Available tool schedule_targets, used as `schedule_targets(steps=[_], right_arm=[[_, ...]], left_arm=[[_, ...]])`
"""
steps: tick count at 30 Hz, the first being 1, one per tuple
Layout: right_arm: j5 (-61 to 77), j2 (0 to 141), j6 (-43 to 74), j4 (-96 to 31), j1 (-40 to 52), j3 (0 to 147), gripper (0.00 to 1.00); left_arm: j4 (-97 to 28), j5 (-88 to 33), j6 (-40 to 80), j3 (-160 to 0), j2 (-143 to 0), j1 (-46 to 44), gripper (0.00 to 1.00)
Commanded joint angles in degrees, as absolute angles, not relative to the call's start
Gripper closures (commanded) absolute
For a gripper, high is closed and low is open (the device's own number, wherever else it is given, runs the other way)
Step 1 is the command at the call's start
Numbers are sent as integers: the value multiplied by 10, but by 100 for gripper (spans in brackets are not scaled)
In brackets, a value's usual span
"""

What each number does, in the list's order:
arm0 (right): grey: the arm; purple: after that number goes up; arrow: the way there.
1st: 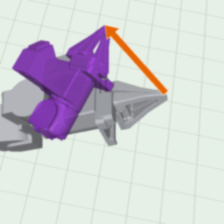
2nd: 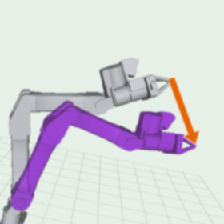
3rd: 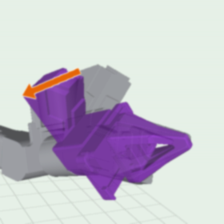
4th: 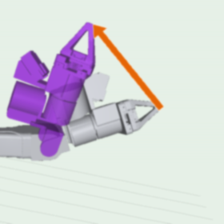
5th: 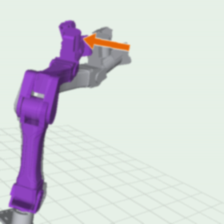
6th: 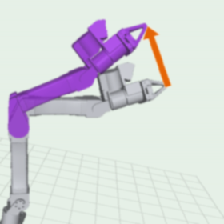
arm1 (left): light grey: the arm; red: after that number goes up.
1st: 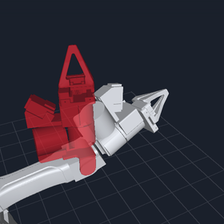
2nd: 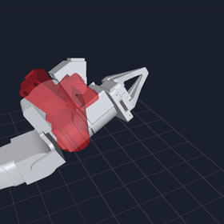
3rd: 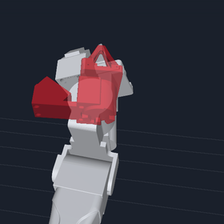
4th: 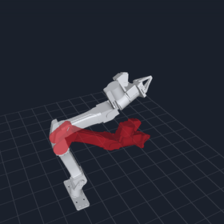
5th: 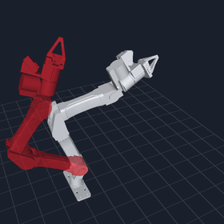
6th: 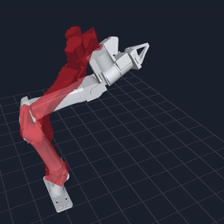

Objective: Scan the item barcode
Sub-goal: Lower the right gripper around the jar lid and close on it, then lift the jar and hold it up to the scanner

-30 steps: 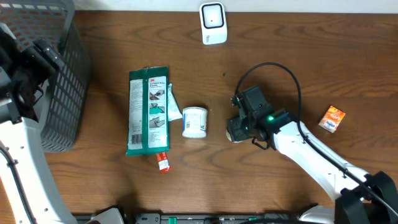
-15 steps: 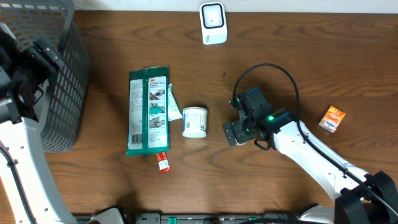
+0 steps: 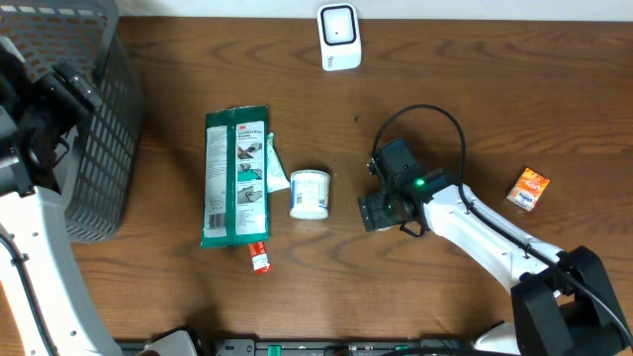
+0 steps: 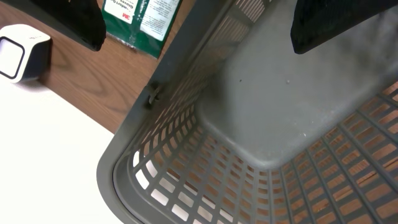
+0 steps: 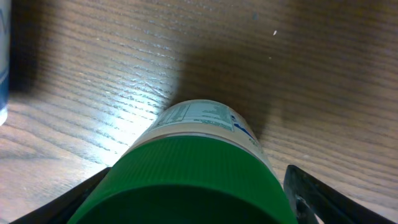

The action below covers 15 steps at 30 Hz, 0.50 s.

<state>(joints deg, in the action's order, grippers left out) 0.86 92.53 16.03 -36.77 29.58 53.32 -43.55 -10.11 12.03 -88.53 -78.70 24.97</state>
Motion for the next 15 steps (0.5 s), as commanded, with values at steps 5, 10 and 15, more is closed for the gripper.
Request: schedule_targets(steps=[5, 10, 15], right_arm=[[16, 925, 170, -377, 289, 543, 30], [16, 925, 183, -392, 289, 553, 37], [16, 925, 186, -470, 289, 623, 41]], left_arm=[[-436, -98, 124, -891, -786, 251, 7], [-437, -98, 124, -891, -786, 251, 7], [-436, -98, 124, -891, -786, 251, 7]])
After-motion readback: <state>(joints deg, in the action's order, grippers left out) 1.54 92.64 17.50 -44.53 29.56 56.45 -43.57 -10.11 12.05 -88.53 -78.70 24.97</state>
